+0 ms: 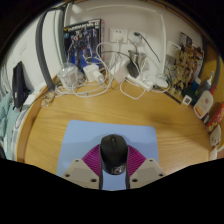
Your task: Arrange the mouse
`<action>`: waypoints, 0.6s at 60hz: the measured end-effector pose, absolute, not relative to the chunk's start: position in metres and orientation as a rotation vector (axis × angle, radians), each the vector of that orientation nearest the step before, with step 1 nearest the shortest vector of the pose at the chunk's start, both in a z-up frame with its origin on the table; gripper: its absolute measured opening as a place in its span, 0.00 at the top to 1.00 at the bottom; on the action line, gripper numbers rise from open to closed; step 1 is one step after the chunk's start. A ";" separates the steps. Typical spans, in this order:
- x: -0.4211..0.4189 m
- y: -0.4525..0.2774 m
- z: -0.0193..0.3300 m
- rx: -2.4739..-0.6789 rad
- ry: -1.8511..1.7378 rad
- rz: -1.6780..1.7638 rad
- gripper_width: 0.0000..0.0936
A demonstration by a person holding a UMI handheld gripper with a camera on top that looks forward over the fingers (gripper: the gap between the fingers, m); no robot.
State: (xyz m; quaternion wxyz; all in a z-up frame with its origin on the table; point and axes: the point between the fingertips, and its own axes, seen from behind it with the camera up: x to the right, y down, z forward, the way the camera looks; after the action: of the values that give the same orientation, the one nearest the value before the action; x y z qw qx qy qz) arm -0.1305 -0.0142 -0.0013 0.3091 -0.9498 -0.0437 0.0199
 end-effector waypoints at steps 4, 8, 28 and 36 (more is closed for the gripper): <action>-0.131 -0.015 -0.005 -2.497 -0.121 0.036 0.66; -0.131 -0.016 -0.005 -2.498 -0.108 0.034 0.62; -0.129 -0.023 0.031 -2.476 -0.085 0.064 0.11; -0.117 -0.016 0.099 -2.401 -0.043 0.100 0.10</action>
State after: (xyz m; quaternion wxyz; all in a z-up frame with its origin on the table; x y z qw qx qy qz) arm -0.1171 -0.0164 0.0988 0.3608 -0.9317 -0.0169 0.0389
